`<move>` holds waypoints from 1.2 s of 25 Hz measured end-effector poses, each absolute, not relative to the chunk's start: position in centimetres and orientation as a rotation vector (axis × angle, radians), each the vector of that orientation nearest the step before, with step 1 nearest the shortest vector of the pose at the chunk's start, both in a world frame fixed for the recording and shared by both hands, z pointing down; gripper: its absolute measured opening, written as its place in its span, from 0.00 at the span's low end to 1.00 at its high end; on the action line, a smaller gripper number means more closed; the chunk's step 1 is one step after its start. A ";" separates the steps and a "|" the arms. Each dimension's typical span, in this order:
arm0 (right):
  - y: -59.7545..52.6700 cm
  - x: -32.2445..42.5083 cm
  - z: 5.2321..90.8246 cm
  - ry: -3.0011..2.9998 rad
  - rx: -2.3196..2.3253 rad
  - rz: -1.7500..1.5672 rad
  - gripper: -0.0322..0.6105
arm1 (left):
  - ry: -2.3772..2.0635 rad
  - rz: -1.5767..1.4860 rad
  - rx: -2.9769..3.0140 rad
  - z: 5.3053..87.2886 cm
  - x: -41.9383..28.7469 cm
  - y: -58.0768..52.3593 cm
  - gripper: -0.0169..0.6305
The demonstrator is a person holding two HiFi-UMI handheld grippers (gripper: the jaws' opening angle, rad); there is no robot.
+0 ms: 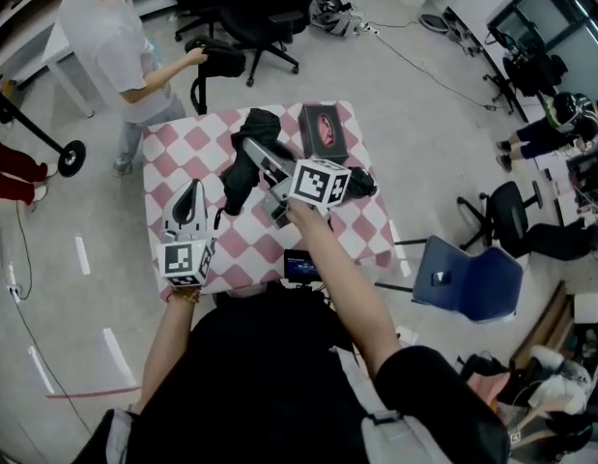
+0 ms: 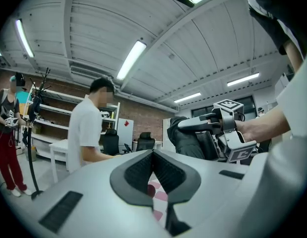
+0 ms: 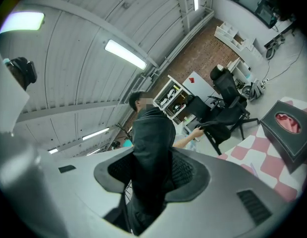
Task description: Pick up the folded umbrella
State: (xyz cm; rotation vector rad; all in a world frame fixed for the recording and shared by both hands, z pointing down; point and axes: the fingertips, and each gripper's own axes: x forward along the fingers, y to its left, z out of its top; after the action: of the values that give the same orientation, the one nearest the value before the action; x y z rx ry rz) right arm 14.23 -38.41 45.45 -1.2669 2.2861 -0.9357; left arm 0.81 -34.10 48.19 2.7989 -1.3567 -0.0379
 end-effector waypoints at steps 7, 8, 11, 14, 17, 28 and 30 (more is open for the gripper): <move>-37.8 14.4 44.4 2.308 -1.286 -0.846 0.33 | -1.352 -0.036 2.804 48.0 0.8 -34.3 0.04; -37.7 14.4 44.5 2.317 -1.287 -0.833 0.33 | -1.351 -0.035 2.806 48.1 0.8 -34.4 0.04; -37.4 14.3 44.5 2.349 -1.303 -0.781 0.33 | -1.342 -0.033 2.812 48.1 1.1 -34.3 0.04; -37.3 14.2 44.7 2.373 -1.323 -0.747 0.33 | -1.332 -0.034 2.817 48.1 1.3 -34.3 0.04; -37.1 14.0 44.9 2.387 -1.328 -0.738 0.33 | -1.323 -0.032 2.821 48.1 1.5 -34.3 0.04; -37.2 13.7 45.4 2.441 -1.353 -0.640 0.33 | -1.317 -0.040 2.821 48.0 1.3 -34.8 0.04; -37.2 13.5 45.5 2.448 -1.355 -0.636 0.33 | -1.316 -0.042 2.824 48.0 1.3 -34.9 0.04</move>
State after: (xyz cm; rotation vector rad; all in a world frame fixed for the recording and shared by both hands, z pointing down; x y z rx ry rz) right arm 13.53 -37.16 45.52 -1.3553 2.4481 -0.6357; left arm 1.26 -34.91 47.99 2.8238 -1.3158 -0.0416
